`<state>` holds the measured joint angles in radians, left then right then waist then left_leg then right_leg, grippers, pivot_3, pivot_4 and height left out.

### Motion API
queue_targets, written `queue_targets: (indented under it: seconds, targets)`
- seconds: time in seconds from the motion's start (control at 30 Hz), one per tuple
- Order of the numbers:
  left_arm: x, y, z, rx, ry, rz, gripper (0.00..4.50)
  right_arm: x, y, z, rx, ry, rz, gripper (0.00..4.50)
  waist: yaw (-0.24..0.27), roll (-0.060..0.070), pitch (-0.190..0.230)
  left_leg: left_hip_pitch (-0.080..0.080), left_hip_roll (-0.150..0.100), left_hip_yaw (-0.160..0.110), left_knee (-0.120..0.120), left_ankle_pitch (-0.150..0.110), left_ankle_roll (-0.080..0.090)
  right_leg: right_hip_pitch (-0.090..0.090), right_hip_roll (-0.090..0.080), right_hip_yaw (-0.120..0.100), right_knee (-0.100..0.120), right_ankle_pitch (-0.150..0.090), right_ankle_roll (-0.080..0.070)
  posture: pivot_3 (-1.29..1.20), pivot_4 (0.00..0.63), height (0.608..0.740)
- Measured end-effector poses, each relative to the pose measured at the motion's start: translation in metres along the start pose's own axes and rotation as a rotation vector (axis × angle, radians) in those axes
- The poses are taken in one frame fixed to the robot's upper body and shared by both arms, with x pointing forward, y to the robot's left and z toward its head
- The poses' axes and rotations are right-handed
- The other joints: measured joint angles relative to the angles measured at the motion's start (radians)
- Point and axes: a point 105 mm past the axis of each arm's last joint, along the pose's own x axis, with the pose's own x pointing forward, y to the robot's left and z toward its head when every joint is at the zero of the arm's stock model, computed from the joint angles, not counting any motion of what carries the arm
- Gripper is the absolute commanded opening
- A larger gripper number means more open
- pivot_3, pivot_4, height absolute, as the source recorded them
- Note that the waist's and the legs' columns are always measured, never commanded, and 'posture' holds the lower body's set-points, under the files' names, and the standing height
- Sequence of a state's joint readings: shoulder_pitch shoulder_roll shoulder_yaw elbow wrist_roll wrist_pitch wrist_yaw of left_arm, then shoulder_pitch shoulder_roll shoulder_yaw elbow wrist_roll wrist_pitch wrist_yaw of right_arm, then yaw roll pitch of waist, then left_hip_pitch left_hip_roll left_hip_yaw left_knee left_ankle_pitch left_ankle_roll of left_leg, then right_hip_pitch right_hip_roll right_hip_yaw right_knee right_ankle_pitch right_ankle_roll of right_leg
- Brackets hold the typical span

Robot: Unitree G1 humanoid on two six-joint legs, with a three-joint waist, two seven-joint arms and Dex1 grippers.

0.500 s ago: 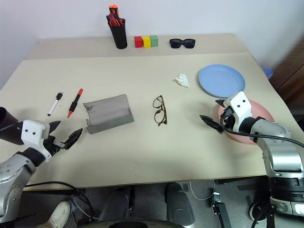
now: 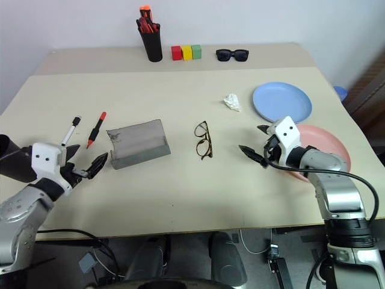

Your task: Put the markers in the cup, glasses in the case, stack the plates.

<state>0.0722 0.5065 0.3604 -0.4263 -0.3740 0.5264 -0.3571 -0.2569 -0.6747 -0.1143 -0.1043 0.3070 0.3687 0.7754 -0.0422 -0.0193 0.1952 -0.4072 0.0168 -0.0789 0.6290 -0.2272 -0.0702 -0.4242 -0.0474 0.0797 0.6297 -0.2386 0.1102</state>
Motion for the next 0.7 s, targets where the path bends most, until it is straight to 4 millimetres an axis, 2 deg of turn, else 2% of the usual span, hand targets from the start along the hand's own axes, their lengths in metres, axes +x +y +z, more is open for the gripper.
queue_targets:
  seconds: [0.13,0.2,0.3,0.4,0.5,0.6,0.7]
  targets:
    - [0.028,0.012,0.012,-0.032,0.015,0.138,4.46,0.021,0.022,0.025,-0.013,-0.085,0.055,4.50,-0.004,0.000,0.000,0.000,0.000,-0.001,0.000,0.000,0.000,0.000,0.001,0.000,0.001,0.002,0.003,0.00,0.150,0.740]
    - [0.042,0.015,0.019,-0.088,0.020,0.190,4.46,0.034,0.041,0.043,-0.020,-0.143,0.113,4.50,-0.005,0.000,0.000,0.000,0.000,-0.002,0.000,0.000,0.000,0.000,0.001,-0.001,0.002,0.002,0.004,0.00,0.150,0.740]
    - [0.064,0.020,0.026,-0.152,0.072,0.244,4.46,0.057,0.087,0.076,-0.040,-0.252,0.256,4.50,-0.005,0.000,0.000,0.000,0.000,-0.004,0.000,0.000,0.000,0.000,0.002,-0.002,0.002,0.003,0.006,0.00,0.150,0.740]
    - [0.081,0.026,0.017,-0.212,0.188,0.315,4.46,0.075,0.126,0.098,-0.047,-0.319,0.358,4.50,-0.003,0.000,0.000,0.000,0.000,-0.004,0.000,0.000,0.000,0.000,0.001,-0.002,0.002,0.003,0.006,0.00,0.150,0.740]
    - [0.089,0.033,0.002,-0.234,0.304,0.346,4.46,0.082,0.146,0.106,-0.047,-0.342,0.394,4.50,0.000,-0.001,0.000,-0.001,0.000,-0.005,0.000,0.000,-0.001,0.000,0.001,-0.003,0.002,0.003,0.006,0.00,0.150,0.740]
    - [0.090,0.040,-0.010,-0.236,0.401,0.359,4.46,0.085,0.153,0.106,-0.052,-0.340,0.395,4.50,-0.001,-0.001,0.000,-0.001,0.000,-0.005,0.000,0.001,-0.001,0.000,0.001,-0.004,0.002,0.003,0.006,0.00,0.150,0.740]
    - [0.095,0.044,-0.007,-0.234,0.439,0.361,4.46,0.087,0.156,0.107,-0.055,-0.343,0.399,4.50,-0.001,-0.001,0.000,-0.001,0.000,-0.006,0.000,0.001,-0.001,0.000,0.001,-0.004,0.002,0.003,0.006,0.00,0.150,0.740]
